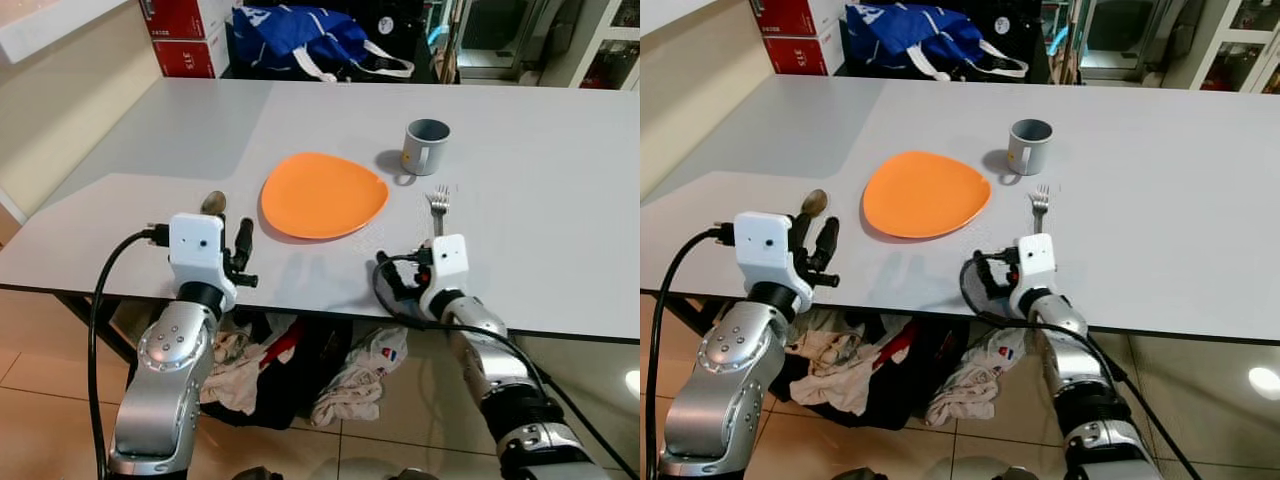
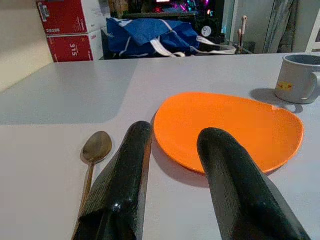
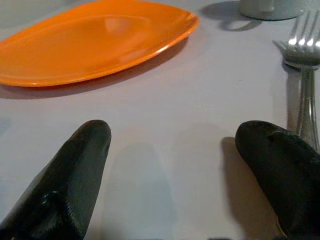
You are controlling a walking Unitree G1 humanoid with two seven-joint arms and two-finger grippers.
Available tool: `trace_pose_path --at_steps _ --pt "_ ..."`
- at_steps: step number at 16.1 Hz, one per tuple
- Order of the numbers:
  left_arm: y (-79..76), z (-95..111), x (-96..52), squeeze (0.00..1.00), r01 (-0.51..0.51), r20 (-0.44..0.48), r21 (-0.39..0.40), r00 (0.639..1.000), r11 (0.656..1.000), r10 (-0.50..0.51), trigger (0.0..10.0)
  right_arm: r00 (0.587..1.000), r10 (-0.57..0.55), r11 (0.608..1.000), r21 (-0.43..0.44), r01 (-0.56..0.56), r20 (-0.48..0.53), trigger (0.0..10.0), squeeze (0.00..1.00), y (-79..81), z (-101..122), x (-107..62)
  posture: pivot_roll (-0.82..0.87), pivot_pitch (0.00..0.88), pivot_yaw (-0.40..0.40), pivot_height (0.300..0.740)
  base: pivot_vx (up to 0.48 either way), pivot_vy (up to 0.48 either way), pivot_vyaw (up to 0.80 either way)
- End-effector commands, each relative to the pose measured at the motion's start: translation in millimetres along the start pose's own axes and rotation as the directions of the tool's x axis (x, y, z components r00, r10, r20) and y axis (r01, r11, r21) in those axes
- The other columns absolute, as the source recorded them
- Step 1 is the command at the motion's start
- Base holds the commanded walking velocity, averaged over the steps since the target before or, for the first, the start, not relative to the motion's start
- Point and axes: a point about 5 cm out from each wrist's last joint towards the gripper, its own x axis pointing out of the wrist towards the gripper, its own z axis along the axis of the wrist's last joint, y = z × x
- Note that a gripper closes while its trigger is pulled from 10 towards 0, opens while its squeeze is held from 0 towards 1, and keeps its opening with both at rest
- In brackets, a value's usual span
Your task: Setting the table
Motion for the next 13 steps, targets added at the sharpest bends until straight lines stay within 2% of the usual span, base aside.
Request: trace_pose_path --at_steps 1,13 --pt "-0.3 0.1 1.3 0.0 0.004 -0.007 -0.004 1.0 1.0 -0.004 10.0 0.997 -0.033 0.999 0.012 0.033 -0.065 10.0 0.0 -7.0 -17.1 -7.5 -0.09 0.04 0.074 0.722 0.0 0.0 0.0" --pt "-1.6 0.1 3.4 0.0 0.006 -0.003 -0.005 1.0 1.0 -0.006 10.0 0.997 -0.044 0.999 -0.01 0.043 -0.059 10.0 0.0 -11.0 -17.6 -9.5 -0.1 0.029 0.073 0.722 0.0 0.0 0.0"
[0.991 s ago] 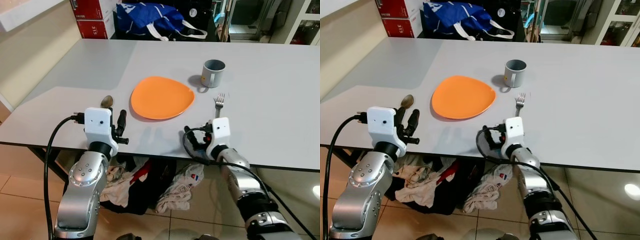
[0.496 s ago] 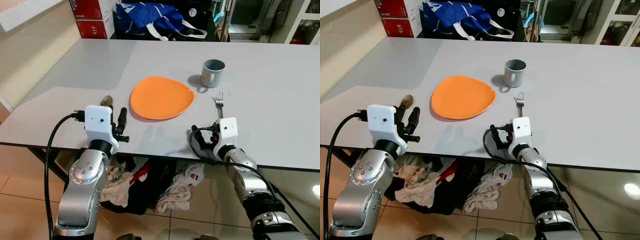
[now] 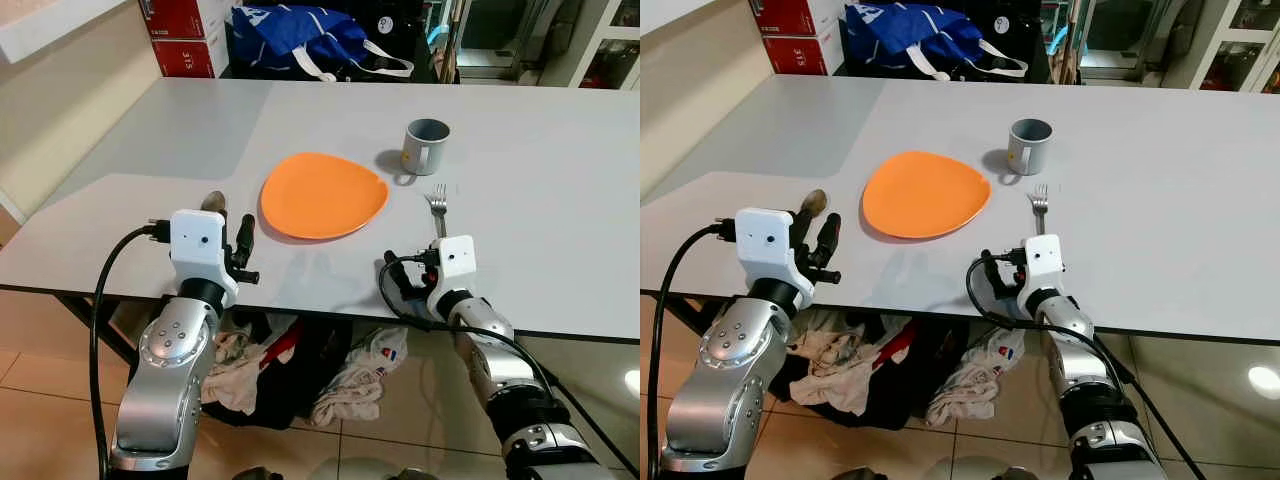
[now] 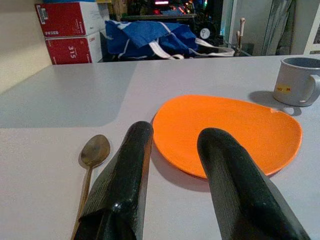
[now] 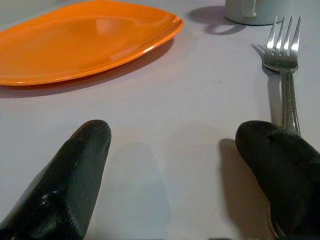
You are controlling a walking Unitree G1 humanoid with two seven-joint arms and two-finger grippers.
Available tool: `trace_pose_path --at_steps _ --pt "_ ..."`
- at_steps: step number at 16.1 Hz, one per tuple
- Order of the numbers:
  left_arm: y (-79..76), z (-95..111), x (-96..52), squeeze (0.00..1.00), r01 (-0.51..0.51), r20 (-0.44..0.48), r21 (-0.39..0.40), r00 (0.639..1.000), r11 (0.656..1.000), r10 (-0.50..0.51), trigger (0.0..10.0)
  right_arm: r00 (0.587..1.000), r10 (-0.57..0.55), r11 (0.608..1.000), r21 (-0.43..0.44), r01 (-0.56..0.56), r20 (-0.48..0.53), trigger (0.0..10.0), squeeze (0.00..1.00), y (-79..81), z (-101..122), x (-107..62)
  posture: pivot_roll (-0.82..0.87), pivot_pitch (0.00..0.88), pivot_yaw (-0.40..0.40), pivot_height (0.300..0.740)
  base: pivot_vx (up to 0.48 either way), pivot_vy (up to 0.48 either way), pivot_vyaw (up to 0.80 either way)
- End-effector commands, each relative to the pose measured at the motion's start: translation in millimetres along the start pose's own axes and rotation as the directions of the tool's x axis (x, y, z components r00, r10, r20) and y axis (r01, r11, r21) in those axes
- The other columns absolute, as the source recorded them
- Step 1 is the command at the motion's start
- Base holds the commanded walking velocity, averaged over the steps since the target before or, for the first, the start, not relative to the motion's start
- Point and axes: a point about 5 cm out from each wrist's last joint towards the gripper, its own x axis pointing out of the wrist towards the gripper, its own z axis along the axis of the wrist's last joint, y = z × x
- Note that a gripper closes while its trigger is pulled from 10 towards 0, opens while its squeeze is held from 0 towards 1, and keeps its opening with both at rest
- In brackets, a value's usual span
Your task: Setting the table
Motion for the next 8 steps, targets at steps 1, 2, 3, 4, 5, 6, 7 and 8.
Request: trace_pose_path --at_steps 1,2,3,4,5,6,7,8 --pt "-0.8 -1.3 1.8 0.0 0.002 -0.007 -0.004 1.0 1.0 -0.002 10.0 0.997 -0.018 1.0 0.015 0.019 -0.071 10.0 0.0 -4.0 -17.9 -7.3 -0.1 0.029 0.074 0.722 0.0 0.0 0.0" --pt "-0.9 -1.5 2.0 0.0 0.002 -0.008 -0.005 1.0 1.0 -0.002 10.0 0.997 -0.024 1.0 0.011 0.024 -0.073 10.0 0.0 -5.8 -18.5 -8.0 -0.1 0.029 0.073 0.722 0.0 0.0 0.0" --pt "-0.9 -1.6 2.2 0.0 0.001 -0.008 -0.005 1.0 1.0 -0.001 10.0 0.997 -0.028 1.0 0.007 0.029 -0.074 10.0 0.0 -7.1 -18.7 -8.4 -0.1 0.029 0.073 0.722 0.0 0.0 0.0" --pt "-1.0 -1.6 2.4 0.0 0.002 -0.008 -0.005 1.0 1.0 -0.002 10.0 0.998 -0.032 0.999 0.003 0.032 -0.061 10.0 0.0 -7.5 -16.2 -8.1 -0.1 0.027 0.072 0.722 0.0 0.0 0.0" --pt "-1.0 -1.6 2.4 0.0 0.002 -0.008 -0.005 1.0 1.0 -0.002 10.0 0.998 -0.032 0.999 0.003 0.032 -0.061 10.0 0.0 -7.5 -16.2 -8.1 -0.1 0.027 0.072 0.722 0.0 0.0 0.0" --pt "-0.9 -1.8 3.3 0.0 0.002 -0.007 -0.006 1.0 1.0 -0.002 10.0 1.0 -0.022 1.0 -0.015 0.022 -0.007 10.0 0.0 -4.0 -5.9 -6.6 -0.11 0.02 0.071 0.722 0.0 0.0 0.0" --pt "-0.2 -2.0 5.1 0.0 0.0 -0.005 -0.007 1.0 1.0 0.0 10.0 0.995 0.003 0.999 -0.043 0.002 0.101 10.0 0.0 5.0 15.8 -6.2 -0.11 0.01 0.069 0.722 0.0 0.0 0.0" --pt "0.0 -1.6 7.1 0.0 -0.001 -0.001 -0.008 1.0 1.0 0.001 10.0 0.984 0.022 0.999 -0.052 -0.013 0.174 10.0 0.0 12.3 32.1 -8.3 -0.12 0.003 0.069 0.722 0.0 0.0 0.0"
